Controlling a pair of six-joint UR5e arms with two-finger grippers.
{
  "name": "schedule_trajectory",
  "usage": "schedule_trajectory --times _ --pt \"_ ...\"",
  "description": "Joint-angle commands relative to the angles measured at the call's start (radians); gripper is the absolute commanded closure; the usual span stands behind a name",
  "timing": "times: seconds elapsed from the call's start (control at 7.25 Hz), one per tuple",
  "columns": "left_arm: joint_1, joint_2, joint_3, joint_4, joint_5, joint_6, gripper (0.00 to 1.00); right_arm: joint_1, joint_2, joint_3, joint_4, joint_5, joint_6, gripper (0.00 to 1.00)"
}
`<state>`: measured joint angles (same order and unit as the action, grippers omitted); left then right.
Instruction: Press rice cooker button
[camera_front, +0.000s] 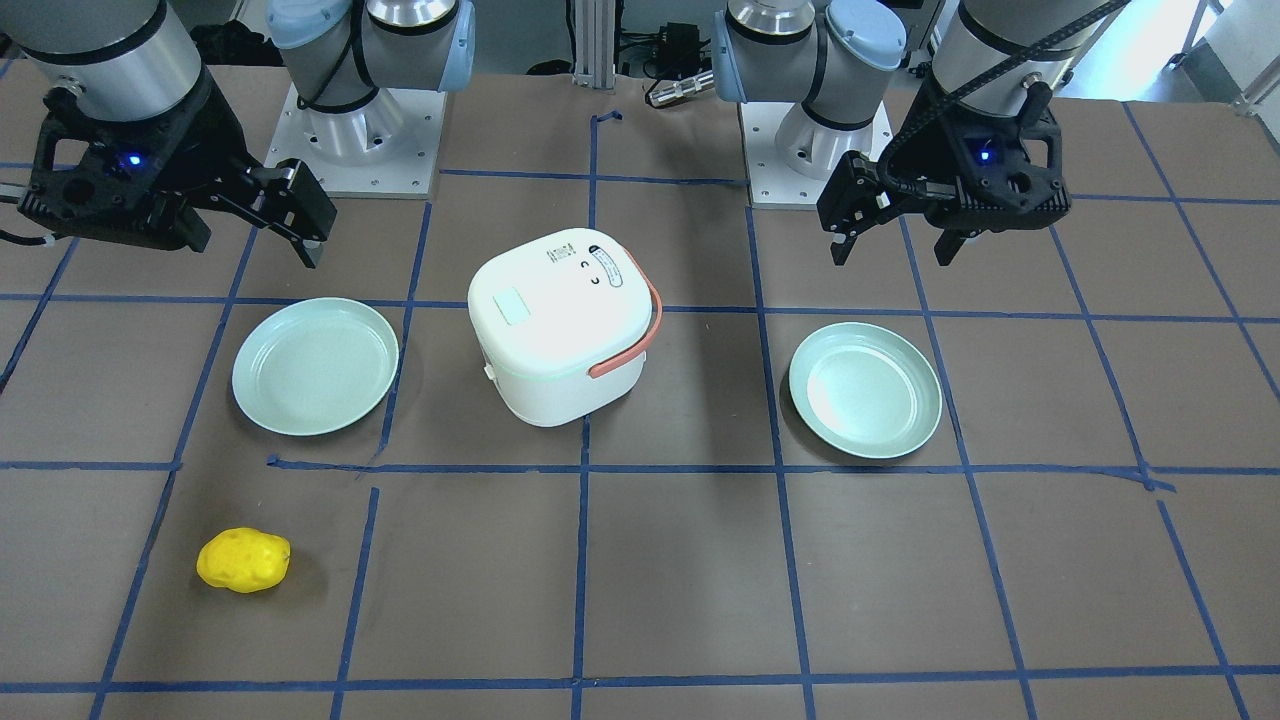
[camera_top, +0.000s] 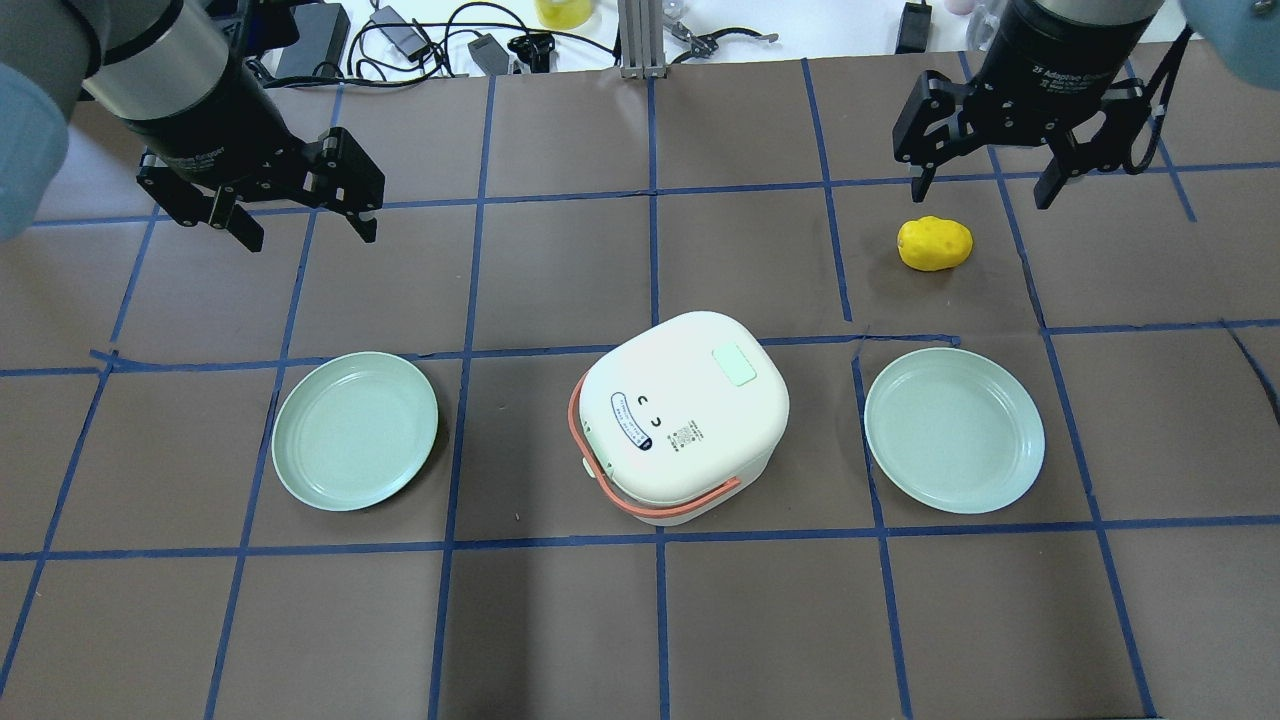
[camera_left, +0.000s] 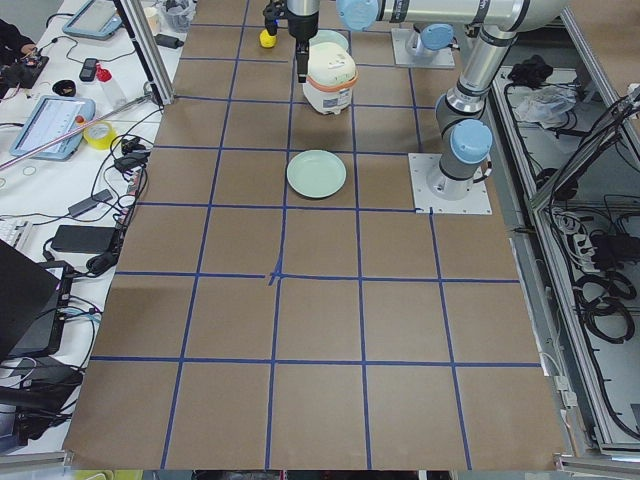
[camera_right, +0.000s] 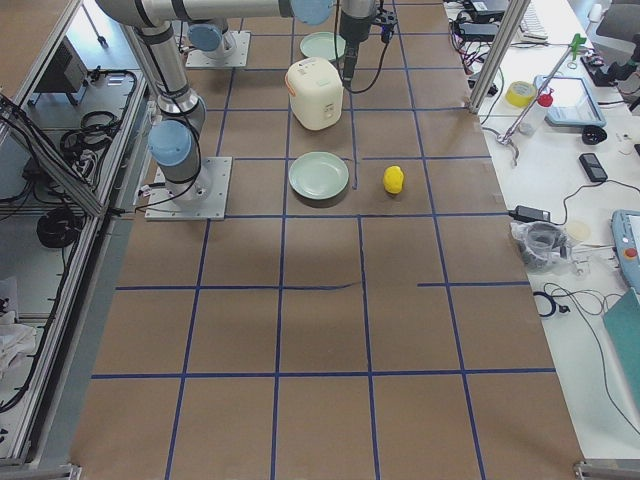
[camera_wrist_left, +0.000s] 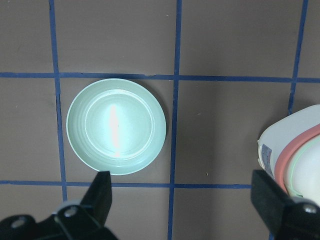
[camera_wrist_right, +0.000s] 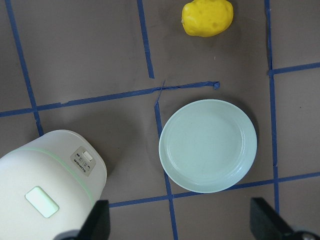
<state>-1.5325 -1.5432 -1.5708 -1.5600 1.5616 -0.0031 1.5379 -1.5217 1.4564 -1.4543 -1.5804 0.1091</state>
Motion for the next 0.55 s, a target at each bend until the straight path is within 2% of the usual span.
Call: schedule_trajectory --times 0.0,0.41 --pt "0.0 0.0 0.0 0.0 0.0 0.0 0.0 -0.001 0.0 0.005 -0.001 -0.001 0.0 0.0" --pt "0.0 0.0 0.0 0.0 0.0 0.0 0.0 0.004 -0.002 0.004 -0.003 0.011 0.001 0.0"
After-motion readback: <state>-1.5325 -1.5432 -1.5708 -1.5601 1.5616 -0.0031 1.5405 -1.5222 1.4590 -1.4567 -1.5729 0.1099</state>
